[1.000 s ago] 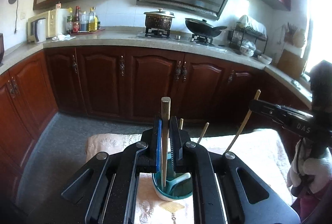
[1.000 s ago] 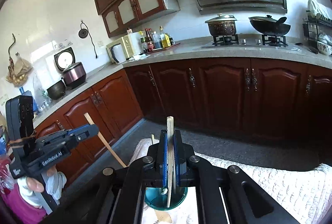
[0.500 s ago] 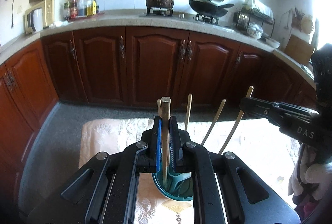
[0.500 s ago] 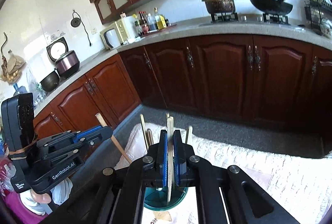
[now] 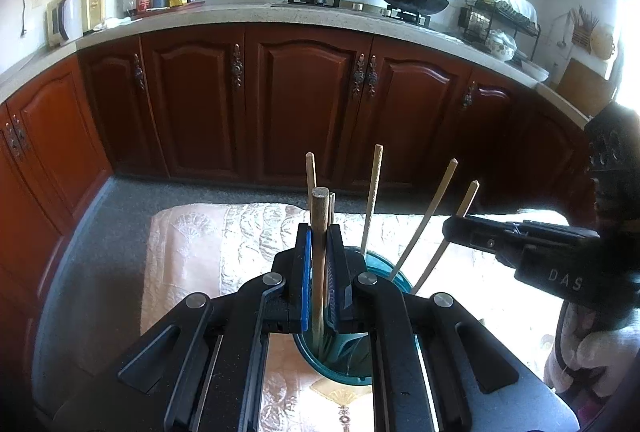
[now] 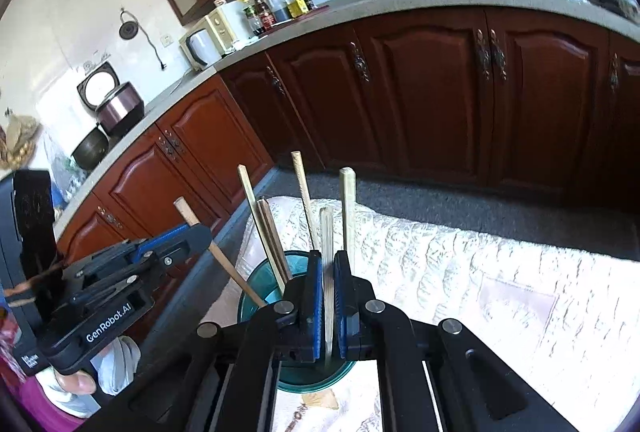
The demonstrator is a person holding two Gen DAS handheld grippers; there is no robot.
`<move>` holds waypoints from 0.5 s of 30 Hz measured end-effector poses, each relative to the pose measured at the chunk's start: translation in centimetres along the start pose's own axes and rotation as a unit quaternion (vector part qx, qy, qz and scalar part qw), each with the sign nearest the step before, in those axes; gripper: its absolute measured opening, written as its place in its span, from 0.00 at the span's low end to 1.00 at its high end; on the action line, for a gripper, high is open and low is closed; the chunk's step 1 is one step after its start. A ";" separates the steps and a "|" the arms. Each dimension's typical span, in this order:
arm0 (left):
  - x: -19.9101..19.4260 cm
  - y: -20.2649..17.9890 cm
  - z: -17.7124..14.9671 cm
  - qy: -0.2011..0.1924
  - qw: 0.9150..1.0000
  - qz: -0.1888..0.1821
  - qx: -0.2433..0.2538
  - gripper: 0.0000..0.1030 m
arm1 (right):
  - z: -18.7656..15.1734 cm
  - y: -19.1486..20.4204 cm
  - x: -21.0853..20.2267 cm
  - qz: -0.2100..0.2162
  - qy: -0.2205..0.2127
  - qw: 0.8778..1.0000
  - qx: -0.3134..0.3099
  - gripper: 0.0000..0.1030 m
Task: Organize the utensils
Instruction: 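Lift both chopsticks over the cup and release them inside with both grippers, then move both open grippers toward the metal spoon and last chopstick on the cloth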
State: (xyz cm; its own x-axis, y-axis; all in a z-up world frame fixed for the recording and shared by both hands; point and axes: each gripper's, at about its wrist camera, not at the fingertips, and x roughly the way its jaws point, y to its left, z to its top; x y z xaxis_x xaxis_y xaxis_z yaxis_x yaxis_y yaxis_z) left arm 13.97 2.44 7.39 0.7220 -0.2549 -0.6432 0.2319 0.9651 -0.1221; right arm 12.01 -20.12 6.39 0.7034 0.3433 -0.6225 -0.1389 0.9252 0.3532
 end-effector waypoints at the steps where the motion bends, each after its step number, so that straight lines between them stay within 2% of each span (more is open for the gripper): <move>1: 0.0 0.1 0.0 0.001 1.000 -0.001 -0.001 0.06 | 0.0 -0.1 -0.1 -0.001 0.000 1.000 0.002 0.08; 2: -0.1 0.2 0.0 0.002 1.000 -0.002 -0.005 0.06 | -0.1 -0.3 -0.2 -0.003 0.000 1.000 0.004 0.11; 4: -0.2 0.2 0.0 0.004 1.000 -0.007 -0.010 0.07 | -0.3 -0.5 -0.4 -0.004 0.000 1.000 0.007 0.28; 5: -0.2 0.3 0.0 0.006 1.000 -0.009 -0.011 0.08 | -0.5 -0.6 -0.5 -0.004 0.000 1.000 0.007 0.30; 12: -1.0 0.1 -0.4 0.010 1.000 -0.013 -0.016 0.31 | -1.4 -1.0 -1.1 -0.002 0.005 1.000 0.018 0.30; 15: -1.6 0.0 -0.7 0.007 1.000 -0.014 -0.015 0.35 | -1.9 -1.1 -1.6 -0.004 0.006 1.000 0.018 0.30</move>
State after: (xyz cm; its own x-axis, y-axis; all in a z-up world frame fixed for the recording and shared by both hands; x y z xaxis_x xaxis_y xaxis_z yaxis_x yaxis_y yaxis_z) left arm 12.37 2.85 7.86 0.7054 -0.2820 -0.6503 0.2324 0.9588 -0.1637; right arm 9.68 -21.38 5.70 0.6959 0.3383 -0.6335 -0.1085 0.9215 0.3729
